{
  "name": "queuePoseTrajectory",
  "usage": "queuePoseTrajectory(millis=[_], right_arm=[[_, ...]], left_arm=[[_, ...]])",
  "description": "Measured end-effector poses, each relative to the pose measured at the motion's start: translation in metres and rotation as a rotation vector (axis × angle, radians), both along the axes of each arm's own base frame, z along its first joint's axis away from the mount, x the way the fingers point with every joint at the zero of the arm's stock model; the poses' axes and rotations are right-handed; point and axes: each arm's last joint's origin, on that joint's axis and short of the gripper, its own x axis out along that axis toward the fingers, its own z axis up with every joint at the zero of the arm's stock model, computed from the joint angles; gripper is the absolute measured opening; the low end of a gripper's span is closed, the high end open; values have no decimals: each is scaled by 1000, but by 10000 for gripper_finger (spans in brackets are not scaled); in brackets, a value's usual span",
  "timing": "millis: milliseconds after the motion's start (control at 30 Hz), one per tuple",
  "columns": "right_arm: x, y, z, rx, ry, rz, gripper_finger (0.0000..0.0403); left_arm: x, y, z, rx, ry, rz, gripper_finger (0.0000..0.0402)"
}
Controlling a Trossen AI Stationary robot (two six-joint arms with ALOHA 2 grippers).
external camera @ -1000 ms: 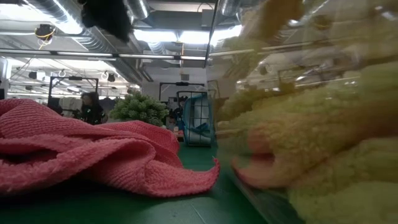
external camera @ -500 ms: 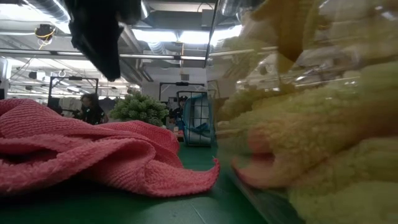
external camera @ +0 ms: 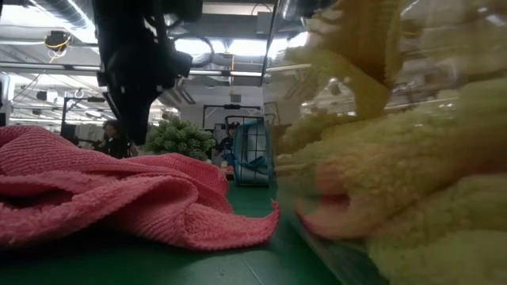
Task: Sort microfiber towel by color & place in baskets
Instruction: Put the blue microfiber towel into the wire basket
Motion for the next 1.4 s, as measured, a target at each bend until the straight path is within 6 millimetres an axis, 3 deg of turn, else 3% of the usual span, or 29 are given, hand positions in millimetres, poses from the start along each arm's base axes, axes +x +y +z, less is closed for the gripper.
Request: queuePoseTrajectory(millis=[267,533,700,800,933,1200,1400], right_arm=[[11,33,0,-39,8,130,227],[18,62,1,-22,-14,217,227],[25,79,5,-34,-86,288,227],[29,88,8,-41,-135,328,227],[35,103,4,-81,-163,368,227],[42,130,-34,-165,-123,415,227],[48,149,-65,-169,-176,466,227]], left_arm=[[-1,24,-10,-1,68,36,158],[-13,42,-54,-170,36,59,158],[-21,48,-66,-232,19,78,158],[-21,48,-67,-232,21,72,151],[-20,47,-67,-236,7,48,114],[-4,40,-53,-252,-53,2,15],[14,35,-32,-321,-112,-83,11]])
